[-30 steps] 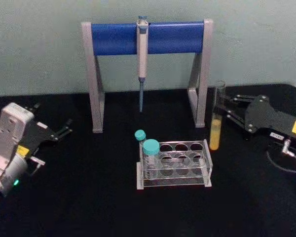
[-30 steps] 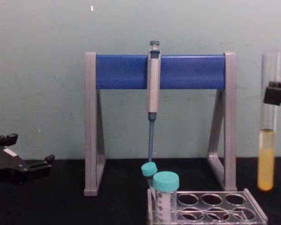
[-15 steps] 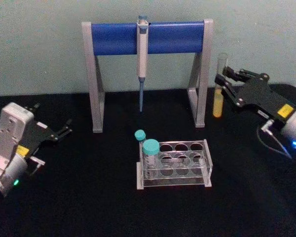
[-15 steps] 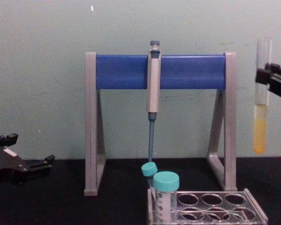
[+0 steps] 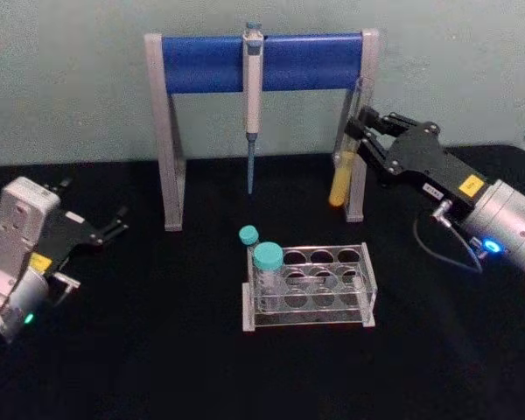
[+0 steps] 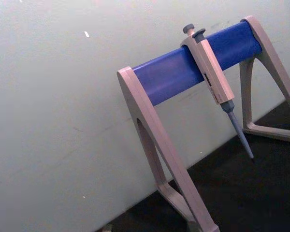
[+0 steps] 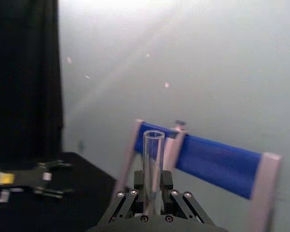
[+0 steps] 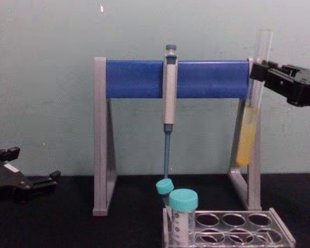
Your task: Pick up the test tube from the test tube rack, shake it, then place it back into the test tube rack.
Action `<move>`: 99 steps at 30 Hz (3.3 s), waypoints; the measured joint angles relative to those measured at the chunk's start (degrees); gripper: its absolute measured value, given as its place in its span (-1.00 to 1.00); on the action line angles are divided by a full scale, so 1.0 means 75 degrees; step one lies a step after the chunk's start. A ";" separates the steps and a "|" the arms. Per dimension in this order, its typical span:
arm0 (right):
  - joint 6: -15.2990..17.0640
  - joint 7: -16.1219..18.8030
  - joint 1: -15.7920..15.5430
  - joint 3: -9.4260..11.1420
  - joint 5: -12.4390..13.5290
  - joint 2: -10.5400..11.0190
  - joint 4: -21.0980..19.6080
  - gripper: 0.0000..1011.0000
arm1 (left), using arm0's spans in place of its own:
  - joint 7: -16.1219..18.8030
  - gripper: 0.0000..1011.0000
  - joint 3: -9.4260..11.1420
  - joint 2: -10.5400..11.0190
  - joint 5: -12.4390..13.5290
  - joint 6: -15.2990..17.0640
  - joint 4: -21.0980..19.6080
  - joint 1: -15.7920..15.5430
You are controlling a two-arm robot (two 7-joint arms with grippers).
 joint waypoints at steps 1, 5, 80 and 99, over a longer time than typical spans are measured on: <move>0.0065 0.0086 0.0006 0.0000 0.0102 0.0008 0.0000 -0.56 | 0.0000 0.98 0.0000 0.0000 0.0000 0.0000 0.0000 0.0000; 0.0679 0.0805 0.0075 -0.0080 0.0829 0.0251 -0.0015 -0.57 | 0.0000 0.98 0.0000 0.0000 0.0000 0.0000 0.0000 0.0000; 0.0582 0.0469 -0.0211 -0.0074 0.0285 0.1493 -0.0532 -0.57 | 0.0000 0.98 0.0000 0.0000 0.0000 0.0000 0.0000 0.0000; 0.0254 -0.0620 0.0101 -0.0067 -0.0581 0.0237 -0.0171 -0.56 | -0.0001 0.98 0.0000 0.0000 0.0000 0.0000 0.0000 0.0000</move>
